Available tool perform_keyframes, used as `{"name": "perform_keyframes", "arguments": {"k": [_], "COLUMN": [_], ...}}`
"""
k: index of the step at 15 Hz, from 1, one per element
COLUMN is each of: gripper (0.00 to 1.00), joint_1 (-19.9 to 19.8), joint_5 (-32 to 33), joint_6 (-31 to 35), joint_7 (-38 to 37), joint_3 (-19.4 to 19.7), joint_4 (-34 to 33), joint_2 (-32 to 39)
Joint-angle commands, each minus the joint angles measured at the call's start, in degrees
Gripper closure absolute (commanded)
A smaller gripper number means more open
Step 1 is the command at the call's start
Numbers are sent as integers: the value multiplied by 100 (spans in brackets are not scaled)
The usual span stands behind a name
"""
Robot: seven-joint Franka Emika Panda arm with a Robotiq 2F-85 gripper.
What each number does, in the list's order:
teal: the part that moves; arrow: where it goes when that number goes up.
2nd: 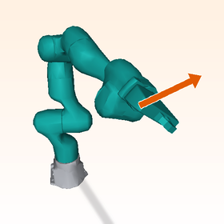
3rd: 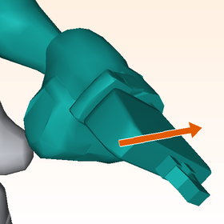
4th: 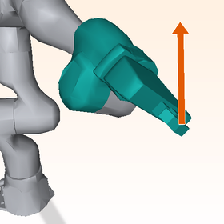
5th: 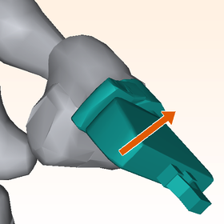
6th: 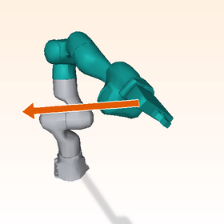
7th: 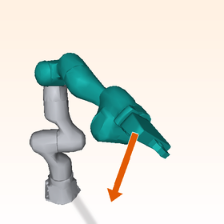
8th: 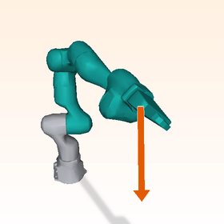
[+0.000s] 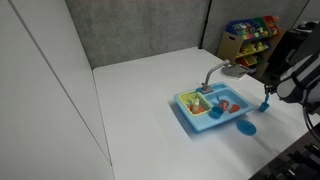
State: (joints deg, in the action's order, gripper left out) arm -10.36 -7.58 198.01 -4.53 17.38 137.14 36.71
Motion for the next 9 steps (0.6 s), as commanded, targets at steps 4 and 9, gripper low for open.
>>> {"name": "perform_keyframes", "arguments": {"k": [4,9], "gripper": [16,0], "joint_1": [-15,86], "joint_5": [-83,-43], "joint_6": [-10,-432], "joint_7": [63,186], "joint_3": [-19,99], "joint_4": [20,183], "joint_2": [-95,-461]}}
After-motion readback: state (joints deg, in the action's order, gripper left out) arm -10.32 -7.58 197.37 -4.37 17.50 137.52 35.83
